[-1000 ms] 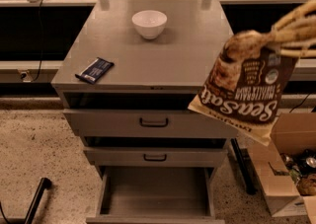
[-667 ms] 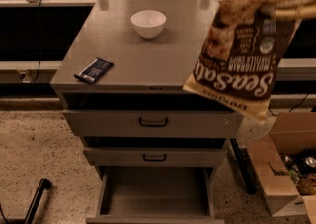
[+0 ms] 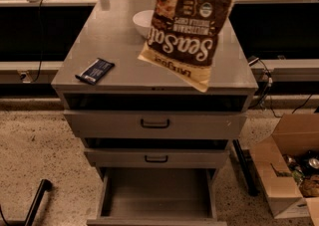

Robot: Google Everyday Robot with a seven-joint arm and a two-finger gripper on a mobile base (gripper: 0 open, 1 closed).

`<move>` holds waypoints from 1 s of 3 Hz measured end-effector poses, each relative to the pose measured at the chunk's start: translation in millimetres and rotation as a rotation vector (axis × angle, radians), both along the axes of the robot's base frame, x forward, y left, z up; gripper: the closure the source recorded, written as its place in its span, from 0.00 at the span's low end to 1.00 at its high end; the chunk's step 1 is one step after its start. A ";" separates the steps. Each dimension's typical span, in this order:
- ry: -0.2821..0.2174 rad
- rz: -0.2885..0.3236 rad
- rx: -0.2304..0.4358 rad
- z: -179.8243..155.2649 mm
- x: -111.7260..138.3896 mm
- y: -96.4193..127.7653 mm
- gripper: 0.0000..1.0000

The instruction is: Pick brown chip bag from bottom drawer and place on counter

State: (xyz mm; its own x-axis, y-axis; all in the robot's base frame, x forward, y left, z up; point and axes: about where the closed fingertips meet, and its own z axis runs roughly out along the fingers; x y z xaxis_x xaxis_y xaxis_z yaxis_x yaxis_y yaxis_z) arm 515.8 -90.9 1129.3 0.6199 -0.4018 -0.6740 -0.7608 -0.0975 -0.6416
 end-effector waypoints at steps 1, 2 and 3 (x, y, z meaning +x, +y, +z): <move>0.106 -0.093 0.064 -58.2 49.8 30.4 1.00; 0.106 -0.092 0.064 -58.2 49.8 30.7 1.00; 0.124 -0.182 0.078 -54.0 62.6 30.4 1.00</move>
Offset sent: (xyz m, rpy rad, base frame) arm 0.0392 0.0156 -0.0356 0.0567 0.0781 -0.0609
